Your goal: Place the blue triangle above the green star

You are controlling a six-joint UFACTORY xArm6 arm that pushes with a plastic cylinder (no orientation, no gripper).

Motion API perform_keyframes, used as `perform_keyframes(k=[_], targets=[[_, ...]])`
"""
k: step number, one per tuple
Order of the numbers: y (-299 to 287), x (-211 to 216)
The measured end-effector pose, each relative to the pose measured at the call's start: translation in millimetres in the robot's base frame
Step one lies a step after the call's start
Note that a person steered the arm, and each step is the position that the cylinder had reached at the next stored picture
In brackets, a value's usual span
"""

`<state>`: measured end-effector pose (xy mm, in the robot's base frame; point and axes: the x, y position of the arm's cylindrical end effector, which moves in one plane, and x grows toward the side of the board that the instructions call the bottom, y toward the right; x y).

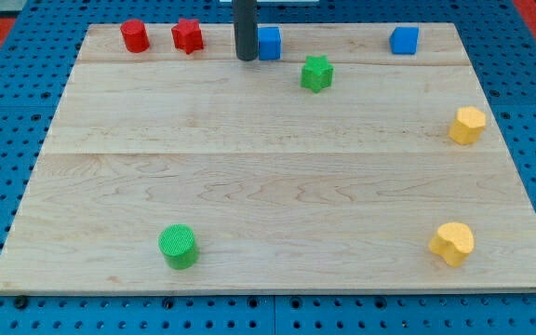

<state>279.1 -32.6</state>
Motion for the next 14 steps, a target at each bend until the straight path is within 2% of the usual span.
perform_keyframes(k=[1,2,3,4,5,6,7,8,9,10,11,12,13,14], targets=[[25.6,8.1],[27.5,-17.1],[52.9,-20.3],[124.0,-25.4],[213.2,-9.1],[257.7,15.3],[277.9,-33.4],[276.1,-52.8],[245.8,-52.5],[192.7,-42.1],[163.9,-41.8],[163.6,-24.5],[190.5,-42.6],[180.2,-85.5]])
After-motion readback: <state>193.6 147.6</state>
